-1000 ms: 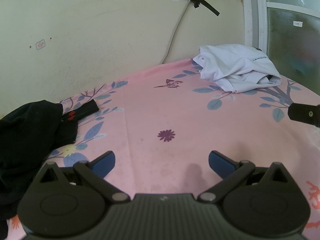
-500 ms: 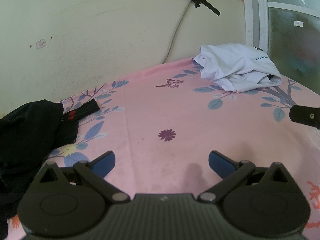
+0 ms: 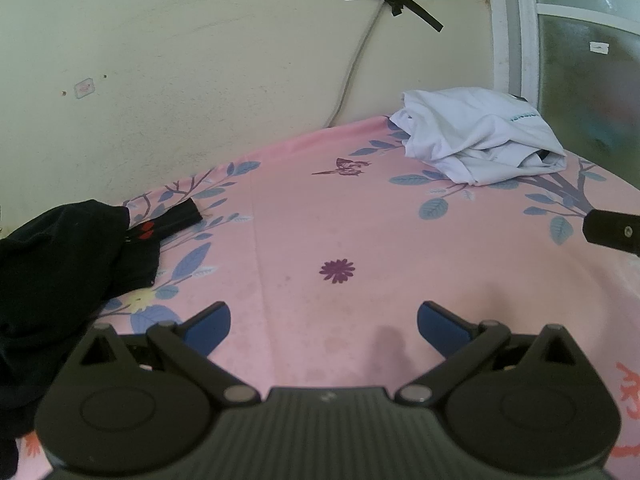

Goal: Fold small clothes

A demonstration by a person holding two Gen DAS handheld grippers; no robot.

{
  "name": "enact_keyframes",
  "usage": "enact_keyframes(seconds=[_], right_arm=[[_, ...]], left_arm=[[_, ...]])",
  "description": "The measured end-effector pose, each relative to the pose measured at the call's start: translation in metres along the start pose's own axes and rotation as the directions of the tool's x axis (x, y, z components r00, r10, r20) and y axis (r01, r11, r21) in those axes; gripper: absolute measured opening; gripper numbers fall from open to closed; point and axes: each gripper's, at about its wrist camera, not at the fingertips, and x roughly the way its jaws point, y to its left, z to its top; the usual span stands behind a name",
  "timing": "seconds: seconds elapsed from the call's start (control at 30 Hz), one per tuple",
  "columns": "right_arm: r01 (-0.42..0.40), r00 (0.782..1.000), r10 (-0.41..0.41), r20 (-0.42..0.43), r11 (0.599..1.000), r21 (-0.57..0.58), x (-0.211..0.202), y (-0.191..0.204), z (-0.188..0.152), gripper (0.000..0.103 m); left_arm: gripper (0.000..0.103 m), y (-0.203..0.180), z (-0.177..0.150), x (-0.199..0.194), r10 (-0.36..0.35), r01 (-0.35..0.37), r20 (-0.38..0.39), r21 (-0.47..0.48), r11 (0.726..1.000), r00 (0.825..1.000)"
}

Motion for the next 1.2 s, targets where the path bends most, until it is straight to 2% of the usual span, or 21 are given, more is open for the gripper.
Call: enact_keyframes(seconds=[1.2], right_arm=[[0.001,1.0,-0.001,0.008,1.0,-0.007,-0.0017,0.0044,0.0019,0.078]], left_arm=[[0.103,-0.0024,-0.0002,0.0,0.015,-0.015,-0.002,0.001,1.0,1.0]])
